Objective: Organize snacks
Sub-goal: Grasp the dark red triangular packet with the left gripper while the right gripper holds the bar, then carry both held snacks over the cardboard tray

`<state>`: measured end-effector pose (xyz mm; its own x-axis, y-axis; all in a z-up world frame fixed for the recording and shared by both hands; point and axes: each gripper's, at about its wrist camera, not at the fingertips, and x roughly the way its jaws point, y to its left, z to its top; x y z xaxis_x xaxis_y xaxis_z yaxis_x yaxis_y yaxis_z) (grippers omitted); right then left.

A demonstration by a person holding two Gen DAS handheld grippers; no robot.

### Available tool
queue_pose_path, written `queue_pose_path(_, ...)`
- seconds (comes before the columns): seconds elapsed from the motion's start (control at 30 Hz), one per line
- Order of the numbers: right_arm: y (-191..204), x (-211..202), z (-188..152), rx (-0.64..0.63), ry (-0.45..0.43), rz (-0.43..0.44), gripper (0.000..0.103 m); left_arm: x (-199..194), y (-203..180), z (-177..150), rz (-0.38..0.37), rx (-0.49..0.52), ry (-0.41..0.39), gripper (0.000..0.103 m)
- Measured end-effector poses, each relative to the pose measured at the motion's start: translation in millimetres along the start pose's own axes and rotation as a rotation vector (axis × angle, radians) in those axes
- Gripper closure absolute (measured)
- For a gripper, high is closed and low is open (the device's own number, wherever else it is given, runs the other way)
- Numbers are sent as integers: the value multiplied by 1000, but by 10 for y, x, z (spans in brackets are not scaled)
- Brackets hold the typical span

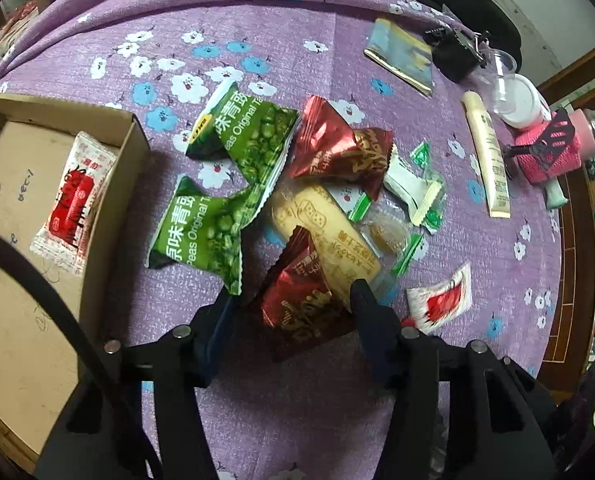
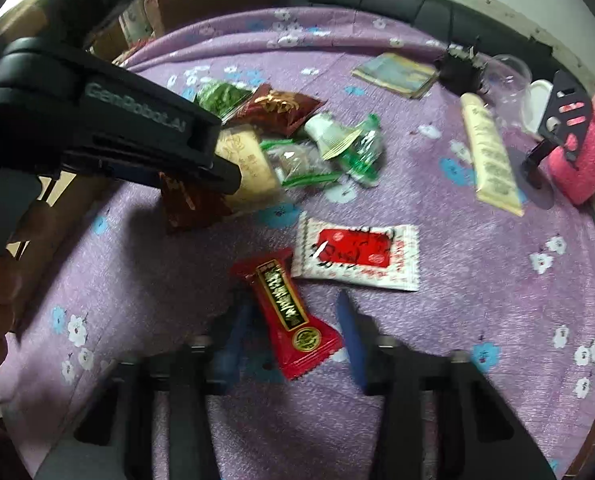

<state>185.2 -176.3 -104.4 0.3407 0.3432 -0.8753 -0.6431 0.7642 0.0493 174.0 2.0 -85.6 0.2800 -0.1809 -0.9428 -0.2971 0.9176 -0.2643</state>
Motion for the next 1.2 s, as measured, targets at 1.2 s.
queue_pose_path(1.2,788,-675,-980,351,-70,-22,87,-682,307,-1684,-10,451,-143,59)
